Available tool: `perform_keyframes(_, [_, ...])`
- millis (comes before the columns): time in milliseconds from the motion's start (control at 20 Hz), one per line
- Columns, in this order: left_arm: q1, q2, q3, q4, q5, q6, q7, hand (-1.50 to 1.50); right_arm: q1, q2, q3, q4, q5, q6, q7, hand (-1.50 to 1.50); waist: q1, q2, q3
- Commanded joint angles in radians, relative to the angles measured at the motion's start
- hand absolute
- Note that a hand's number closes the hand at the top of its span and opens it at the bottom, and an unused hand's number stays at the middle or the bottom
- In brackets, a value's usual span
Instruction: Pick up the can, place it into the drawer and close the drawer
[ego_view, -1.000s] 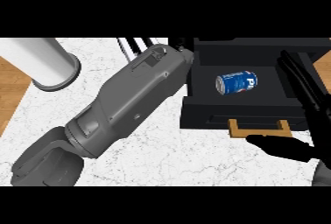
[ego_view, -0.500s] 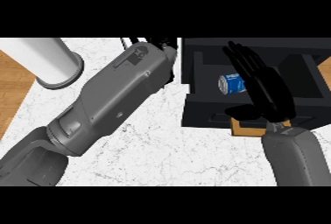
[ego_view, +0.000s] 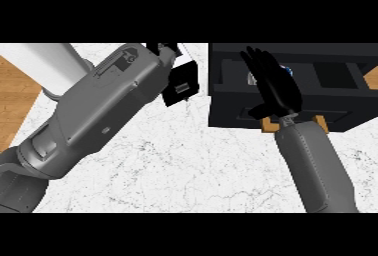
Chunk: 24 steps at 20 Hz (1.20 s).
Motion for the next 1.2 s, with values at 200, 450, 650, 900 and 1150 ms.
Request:
perform_keyframes(200, [0.07, 0.106, 0.012, -0.138, -0.027, -0.015, 0.081, -1.5, -0.095, 0.023, -0.038, 0.344, 0.101, -0.272, -0.007, -1.5, 0.007, 0.004, 0.001])
perform_keyframes(450, [0.086, 0.088, 0.02, -0.152, -0.052, 0.0, 0.065, -1.5, -0.241, -0.034, -0.119, 0.505, 0.079, -0.326, -0.044, -1.5, 0.013, 0.012, 0.002])
perform_keyframes(650, [0.1, 0.125, 0.019, -0.186, -0.066, 0.002, 0.103, -1.5, -0.272, 0.012, -0.119, 0.603, 0.124, -0.452, -0.01, -1.5, 0.02, 0.014, 0.002])
perform_keyframes(900, [0.147, 0.156, 0.016, -0.277, -0.077, 0.012, 0.122, -1.5, -0.399, -0.051, -0.176, 0.709, 0.106, -0.454, -0.024, -1.5, 0.05, 0.016, 0.002])
perform_keyframes(1150, [0.144, 0.188, 0.021, -0.297, -0.104, 0.007, 0.147, -1.5, -0.473, -0.062, -0.199, 0.798, 0.115, -0.535, -0.018, -1.5, 0.043, 0.022, 0.002])
